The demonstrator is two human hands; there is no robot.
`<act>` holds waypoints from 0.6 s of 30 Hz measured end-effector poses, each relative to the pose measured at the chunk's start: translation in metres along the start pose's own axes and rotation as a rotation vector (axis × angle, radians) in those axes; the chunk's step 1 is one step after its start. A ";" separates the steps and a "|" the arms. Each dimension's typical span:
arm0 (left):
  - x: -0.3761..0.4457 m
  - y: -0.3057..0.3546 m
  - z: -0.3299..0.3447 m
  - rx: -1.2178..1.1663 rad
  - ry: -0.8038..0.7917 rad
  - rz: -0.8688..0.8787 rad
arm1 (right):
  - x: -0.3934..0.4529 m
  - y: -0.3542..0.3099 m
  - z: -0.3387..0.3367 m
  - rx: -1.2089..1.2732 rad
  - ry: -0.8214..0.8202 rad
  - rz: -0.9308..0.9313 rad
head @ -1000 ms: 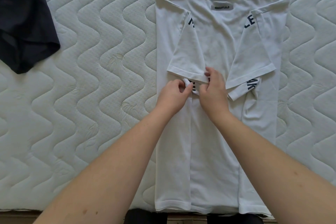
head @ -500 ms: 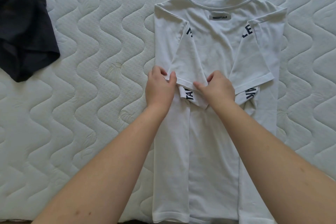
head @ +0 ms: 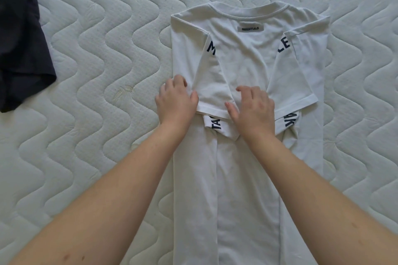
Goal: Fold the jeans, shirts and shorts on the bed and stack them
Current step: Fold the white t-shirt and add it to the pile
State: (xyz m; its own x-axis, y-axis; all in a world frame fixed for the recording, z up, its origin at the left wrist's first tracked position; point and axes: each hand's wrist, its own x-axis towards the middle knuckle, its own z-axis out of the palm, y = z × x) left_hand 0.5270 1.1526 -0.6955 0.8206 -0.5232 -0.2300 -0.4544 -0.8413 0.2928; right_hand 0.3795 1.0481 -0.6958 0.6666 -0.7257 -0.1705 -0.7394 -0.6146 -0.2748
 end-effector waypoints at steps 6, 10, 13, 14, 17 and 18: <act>0.028 0.016 0.016 0.124 0.038 0.341 | -0.006 -0.007 0.012 0.046 0.074 -0.208; 0.060 0.020 0.033 0.263 -0.081 0.420 | -0.007 -0.008 0.028 -0.031 -0.129 -0.283; 0.064 0.016 0.045 0.246 -0.103 0.414 | -0.009 -0.006 0.041 -0.079 -0.202 -0.271; 0.063 0.016 0.047 0.248 -0.085 0.416 | -0.009 -0.007 0.041 -0.084 -0.190 -0.259; 0.063 0.015 0.045 0.246 -0.071 0.418 | -0.007 -0.009 0.032 -0.055 -0.134 -0.282; 0.063 0.016 0.044 0.246 -0.071 0.417 | -0.005 -0.007 0.028 -0.021 -0.114 -0.310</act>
State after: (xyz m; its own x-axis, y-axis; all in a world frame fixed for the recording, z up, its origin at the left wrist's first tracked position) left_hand 0.5563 1.1007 -0.7462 0.5298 -0.8230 -0.2051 -0.8145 -0.5611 0.1476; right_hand 0.3841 1.0640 -0.7192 0.8656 -0.4644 -0.1871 -0.5007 -0.8077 -0.3113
